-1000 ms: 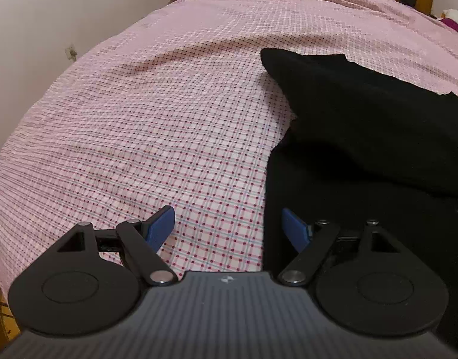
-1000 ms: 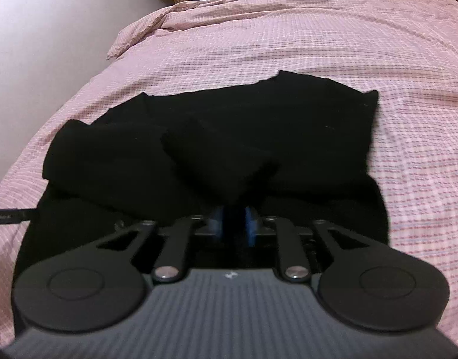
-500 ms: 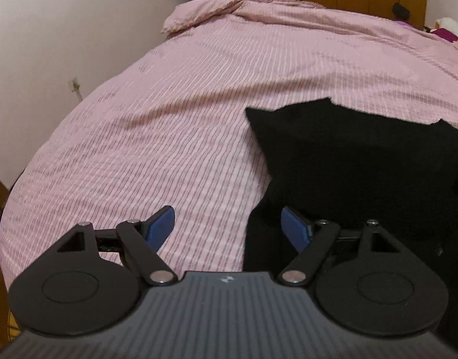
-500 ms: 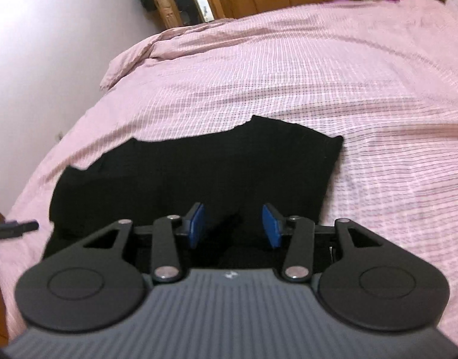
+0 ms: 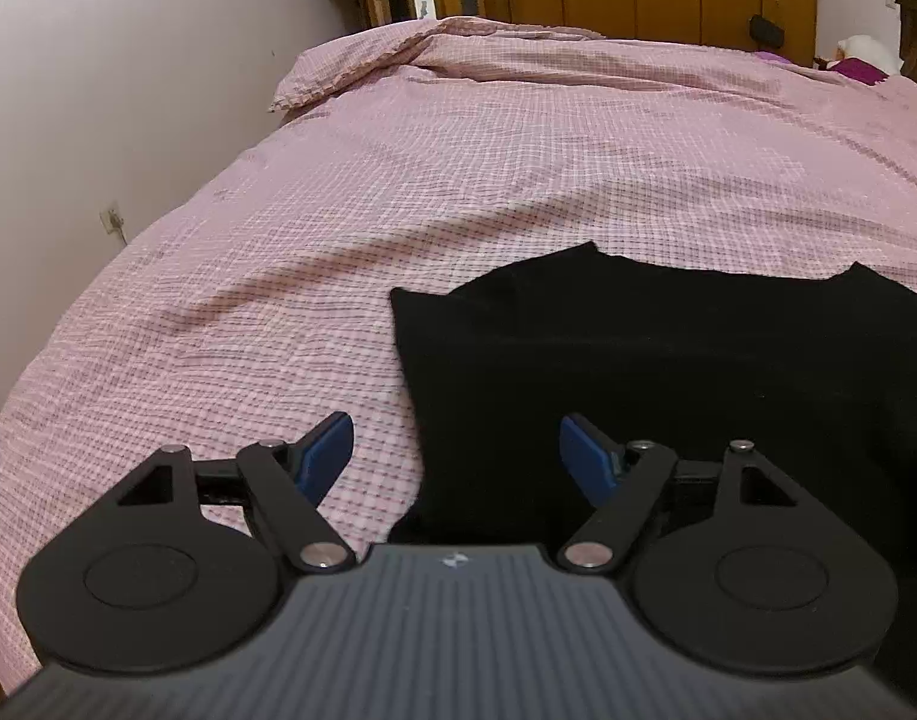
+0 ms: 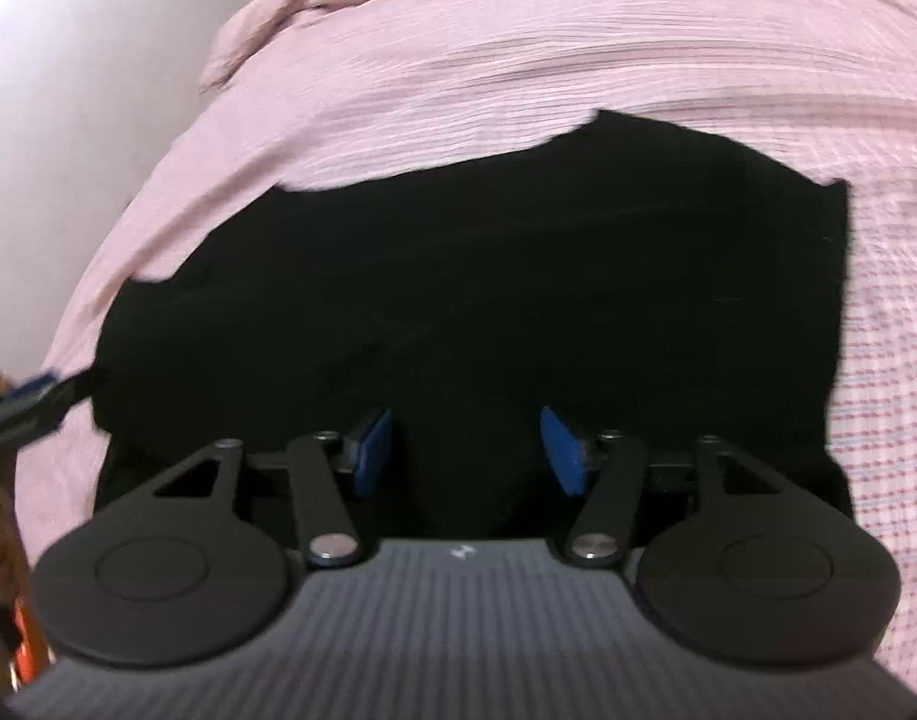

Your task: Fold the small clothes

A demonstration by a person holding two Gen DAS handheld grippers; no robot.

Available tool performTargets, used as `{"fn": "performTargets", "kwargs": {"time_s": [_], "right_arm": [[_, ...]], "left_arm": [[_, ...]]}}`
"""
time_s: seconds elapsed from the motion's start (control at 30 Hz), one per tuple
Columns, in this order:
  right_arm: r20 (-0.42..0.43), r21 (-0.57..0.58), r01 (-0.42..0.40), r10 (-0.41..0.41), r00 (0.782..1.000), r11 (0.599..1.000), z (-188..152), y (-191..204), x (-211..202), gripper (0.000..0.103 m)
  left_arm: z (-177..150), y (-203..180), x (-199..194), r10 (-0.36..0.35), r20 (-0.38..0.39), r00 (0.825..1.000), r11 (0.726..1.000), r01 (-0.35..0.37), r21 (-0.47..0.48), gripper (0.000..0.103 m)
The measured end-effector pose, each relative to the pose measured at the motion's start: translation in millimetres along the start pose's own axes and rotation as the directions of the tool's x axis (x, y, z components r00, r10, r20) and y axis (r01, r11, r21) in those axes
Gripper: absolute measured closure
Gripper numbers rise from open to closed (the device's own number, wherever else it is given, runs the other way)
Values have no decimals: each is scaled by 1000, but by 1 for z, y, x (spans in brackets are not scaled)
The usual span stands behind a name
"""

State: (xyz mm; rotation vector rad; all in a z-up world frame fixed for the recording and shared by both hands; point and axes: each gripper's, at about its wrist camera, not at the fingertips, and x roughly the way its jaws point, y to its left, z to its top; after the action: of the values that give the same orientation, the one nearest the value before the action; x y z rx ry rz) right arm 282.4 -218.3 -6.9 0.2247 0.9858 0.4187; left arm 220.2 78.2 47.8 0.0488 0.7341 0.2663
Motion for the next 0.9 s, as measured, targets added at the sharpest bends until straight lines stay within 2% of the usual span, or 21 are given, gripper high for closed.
{"fn": "performTargets", "kwargs": {"time_s": [0.07,0.17,0.33,0.43,0.53,0.67,0.73,0.8,0.83,0.9], "right_arm": [[8,-38,-8,8,1000,999,2,7,0,86],[18,-64,-38,40,999,997,15,13,-3,88],[161,-148,-83,107,981,985,51,32,-47,89],[274,-175,-63,110,955,983,62,32,-76,89],[329,-161,-22,75,941,987,56,18,-86,89],[303,-143,60,-14,953,988,32,-11,-58,89],[258,-106,100,-70,964,989,20,-33,-34,89],[222,-56,159,-143,965,986,9,-54,-13,88],[218,-36,153,-142,966,987,4,-63,-10,88],[242,21,62,-65,968,998,-4,-83,-11,88]], "left_arm": [[-1,-3,1,-27,-3,1000,1000,27,1,23],[-1,-9,1,-54,0,999,999,54,7,23],[2,-14,3,-53,15,998,998,52,30,23],[1,-20,14,-9,38,999,997,7,77,23],[-3,-21,30,14,32,999,995,-17,101,23],[-11,-22,56,12,-1,1000,994,-12,110,22],[-14,-20,66,0,-18,1000,995,1,98,22],[-15,-18,71,-14,-21,1000,996,15,83,22],[-15,-16,72,-21,-23,1000,997,23,79,22],[-14,-13,73,-37,-29,999,996,39,81,21]]}}
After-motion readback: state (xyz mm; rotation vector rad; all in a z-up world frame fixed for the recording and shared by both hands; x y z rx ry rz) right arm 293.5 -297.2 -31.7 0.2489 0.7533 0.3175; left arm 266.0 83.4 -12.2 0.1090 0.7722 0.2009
